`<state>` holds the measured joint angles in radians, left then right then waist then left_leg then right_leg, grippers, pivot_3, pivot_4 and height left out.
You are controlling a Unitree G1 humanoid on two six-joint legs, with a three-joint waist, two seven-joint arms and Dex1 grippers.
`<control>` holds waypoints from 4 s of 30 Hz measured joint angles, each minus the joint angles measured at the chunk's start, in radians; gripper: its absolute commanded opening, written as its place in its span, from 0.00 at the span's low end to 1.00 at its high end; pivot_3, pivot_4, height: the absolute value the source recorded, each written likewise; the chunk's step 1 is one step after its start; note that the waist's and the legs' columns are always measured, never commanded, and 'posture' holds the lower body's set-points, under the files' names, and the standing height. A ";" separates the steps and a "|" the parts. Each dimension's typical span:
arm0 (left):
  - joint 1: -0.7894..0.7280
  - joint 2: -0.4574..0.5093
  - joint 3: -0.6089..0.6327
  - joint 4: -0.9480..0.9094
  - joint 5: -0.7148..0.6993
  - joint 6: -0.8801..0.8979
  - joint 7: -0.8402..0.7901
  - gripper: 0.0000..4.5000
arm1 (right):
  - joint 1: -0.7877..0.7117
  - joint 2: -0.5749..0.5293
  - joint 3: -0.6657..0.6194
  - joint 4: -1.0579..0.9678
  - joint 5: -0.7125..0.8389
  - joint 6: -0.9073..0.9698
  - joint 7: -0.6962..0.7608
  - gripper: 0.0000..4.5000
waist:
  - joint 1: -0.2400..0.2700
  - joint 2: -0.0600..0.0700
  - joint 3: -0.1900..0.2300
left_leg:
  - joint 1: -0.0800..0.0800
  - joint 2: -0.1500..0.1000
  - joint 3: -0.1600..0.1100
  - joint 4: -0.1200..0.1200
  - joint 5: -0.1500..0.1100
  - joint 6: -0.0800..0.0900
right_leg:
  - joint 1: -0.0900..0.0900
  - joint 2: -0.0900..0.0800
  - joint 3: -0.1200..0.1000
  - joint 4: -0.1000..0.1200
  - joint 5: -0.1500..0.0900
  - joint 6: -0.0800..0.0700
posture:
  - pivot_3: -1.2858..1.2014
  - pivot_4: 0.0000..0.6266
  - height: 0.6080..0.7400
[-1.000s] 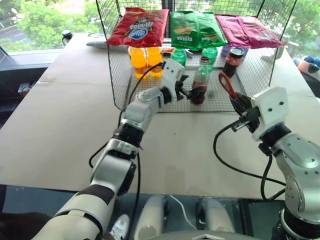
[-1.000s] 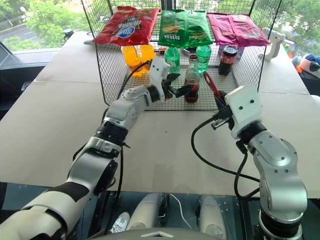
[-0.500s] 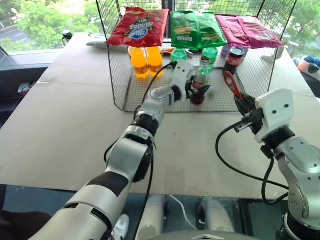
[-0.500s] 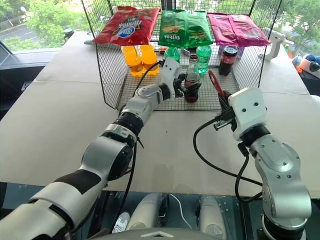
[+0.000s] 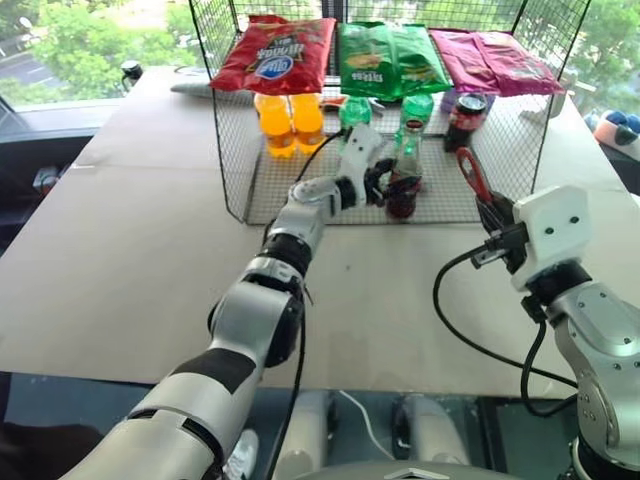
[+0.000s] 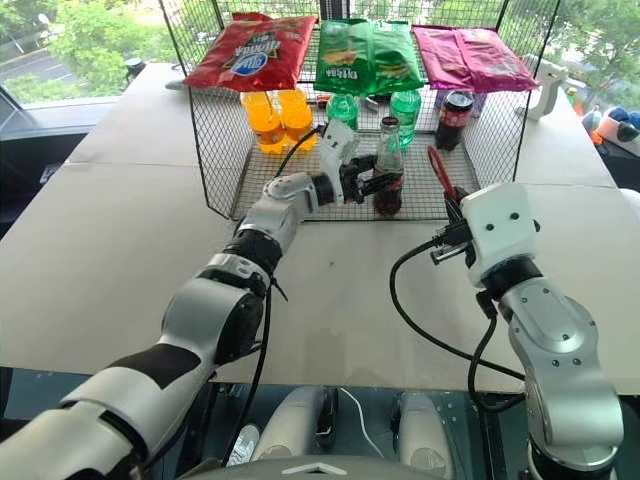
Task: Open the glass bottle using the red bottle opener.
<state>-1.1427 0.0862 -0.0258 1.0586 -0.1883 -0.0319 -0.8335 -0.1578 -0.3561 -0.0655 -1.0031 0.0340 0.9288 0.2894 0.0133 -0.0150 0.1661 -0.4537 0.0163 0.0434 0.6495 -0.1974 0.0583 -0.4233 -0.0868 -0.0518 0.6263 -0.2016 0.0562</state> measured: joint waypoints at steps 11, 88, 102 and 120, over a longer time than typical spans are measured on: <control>0.377 0.155 -0.048 -0.797 -0.097 0.387 -0.143 0.54 | 0.033 0.000 -0.002 0.039 -0.004 -0.080 -0.033 0.00 | 0.000 0.000 0.000 | 0.001 0.004 -0.001 0.002 0.000 0.000 | 0.000 0.001 0.002 0.001 0.000 0.000 | 0.52 0.24 1.00; 0.532 0.179 -0.095 -0.886 -0.130 0.205 -0.173 0.50 | 0.121 -0.149 0.266 0.310 -0.309 -0.605 -0.071 0.00 | 0.001 0.002 -0.002 | 0.007 0.003 0.001 0.004 0.000 0.000 | 0.006 0.002 0.002 0.002 -0.003 -0.003 | 0.52 0.24 1.00; 0.532 0.187 -0.095 -0.896 -0.131 0.222 -0.172 0.50 | 0.065 -0.028 0.323 0.551 -0.544 -1.007 -0.298 0.00 | 0.000 0.002 -0.002 | 0.007 0.003 0.002 0.004 0.000 -0.001 | 0.006 0.002 0.002 0.002 -0.003 -0.002 | 0.52 0.24 1.00; 0.534 0.219 -0.094 -0.916 -0.152 0.246 -0.179 0.50 | 0.052 -0.091 0.275 0.707 -0.577 -1.283 -0.280 0.00 | -0.001 0.002 -0.002 | 0.008 0.003 0.003 0.004 0.000 -0.001 | 0.007 0.003 0.003 0.002 -0.002 -0.003 | 0.52 0.24 1.00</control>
<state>-0.6085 0.3049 -0.1201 0.1428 -0.3399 0.2145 -1.0130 -0.1061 -0.4469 0.2094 -0.2965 -0.5431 -0.3537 0.0096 0.0124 -0.0133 0.1646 -0.4460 0.0195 0.0460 0.6536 -0.1970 0.0577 -0.4165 -0.0840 -0.0486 0.6283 -0.2040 0.0529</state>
